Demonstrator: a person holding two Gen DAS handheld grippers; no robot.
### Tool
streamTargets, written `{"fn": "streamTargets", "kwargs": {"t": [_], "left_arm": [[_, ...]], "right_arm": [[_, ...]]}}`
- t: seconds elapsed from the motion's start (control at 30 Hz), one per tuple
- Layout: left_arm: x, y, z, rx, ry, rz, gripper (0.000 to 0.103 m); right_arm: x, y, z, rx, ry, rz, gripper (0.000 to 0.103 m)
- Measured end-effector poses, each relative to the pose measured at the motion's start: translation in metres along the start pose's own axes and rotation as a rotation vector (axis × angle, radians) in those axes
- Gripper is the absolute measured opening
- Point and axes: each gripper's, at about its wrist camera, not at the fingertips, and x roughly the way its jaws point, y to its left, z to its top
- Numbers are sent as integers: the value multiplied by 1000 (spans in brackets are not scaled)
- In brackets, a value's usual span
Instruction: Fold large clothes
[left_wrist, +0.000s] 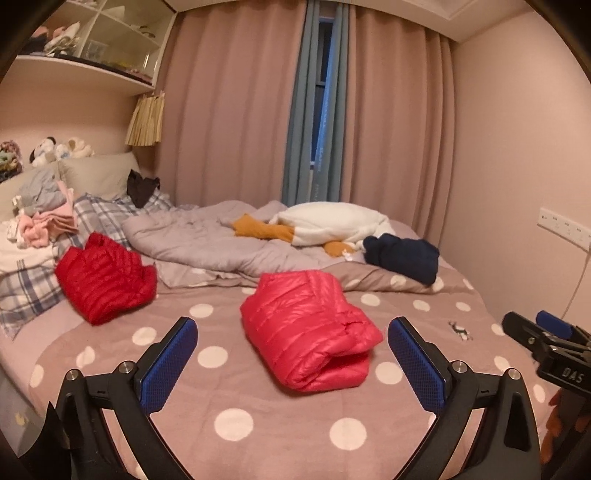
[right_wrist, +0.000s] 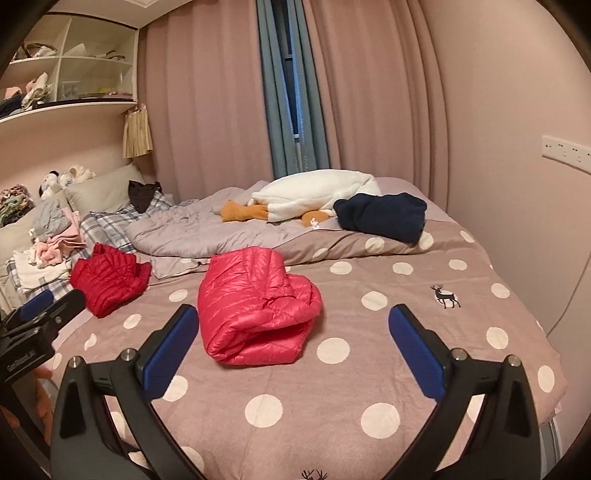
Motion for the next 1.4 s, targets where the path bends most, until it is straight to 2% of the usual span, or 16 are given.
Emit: {"fn": "streamTargets", "kwargs": {"t": [0.13, 0.23, 0.4, 0.5, 0.6, 0.73, 1.0, 1.4], "left_arm": [[1, 3, 0, -4, -37, -2, 102], [0, 12, -5, -40, -58, -26, 102], [13, 22, -14, -75, 8, -56, 102], [18, 27, -19, -91, 50, -40, 102], [10, 29, -17, -79, 30, -47, 102], [2, 34, -15, -121, 7, -34, 102], [11, 38, -19, -119, 65, -15, 102], [26, 47, -17, -173, 129, 0, 102]], "right_arm": [[6, 6, -1, -1, -1, -15, 103], [14, 9, -3, -12, -10, -67, 103], [27, 14, -6, -25, 13, -94, 103], [30, 18, -10, -31, 20, -103, 103], [29, 20, -15, -28, 28, -98, 103], [28, 20, -18, -14, 41, -79, 103], [17, 18, -18, -1, 24, -94, 103], [14, 18, -15, -1, 14, -127, 103]]}}
